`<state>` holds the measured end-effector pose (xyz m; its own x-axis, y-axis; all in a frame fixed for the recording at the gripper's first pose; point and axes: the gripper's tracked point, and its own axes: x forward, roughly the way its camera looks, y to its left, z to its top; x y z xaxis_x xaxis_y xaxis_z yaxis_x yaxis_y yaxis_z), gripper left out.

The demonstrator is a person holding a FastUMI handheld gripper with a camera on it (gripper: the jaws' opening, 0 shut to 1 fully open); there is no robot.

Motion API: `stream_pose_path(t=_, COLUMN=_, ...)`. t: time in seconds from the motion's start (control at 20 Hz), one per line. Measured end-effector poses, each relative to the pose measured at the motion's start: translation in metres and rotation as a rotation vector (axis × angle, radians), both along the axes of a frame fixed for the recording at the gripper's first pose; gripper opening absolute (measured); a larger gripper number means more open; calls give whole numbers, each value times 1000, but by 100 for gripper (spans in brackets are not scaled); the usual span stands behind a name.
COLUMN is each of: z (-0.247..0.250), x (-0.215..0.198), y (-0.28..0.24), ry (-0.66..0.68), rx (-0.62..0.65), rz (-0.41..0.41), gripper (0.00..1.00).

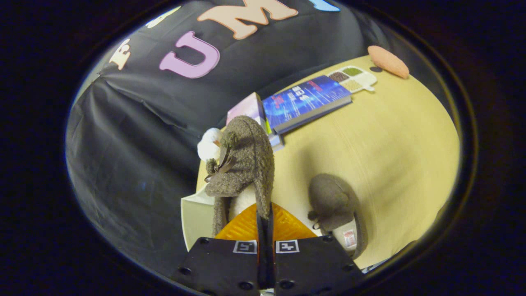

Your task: Open the storage box then place both shoes into the box .Put the left shoe in first, then the right shoe, with the right side of both shoes facing outward in a uniform manner.

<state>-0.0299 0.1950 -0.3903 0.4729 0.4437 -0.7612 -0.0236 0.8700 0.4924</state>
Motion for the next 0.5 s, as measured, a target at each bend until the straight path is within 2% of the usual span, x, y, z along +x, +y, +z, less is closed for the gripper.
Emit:
stream_pose_path(t=0.15, z=29, x=-3, y=29, ry=-34, rx=40, rz=38, gripper=3)
stream_pose_path(t=0.3, z=43, x=-25, y=66, ry=-34, rx=78, rz=107, gripper=3)
stream_pose_path(t=0.5, z=21, x=-65, y=104, ry=4, rx=57, rz=221, gripper=3)
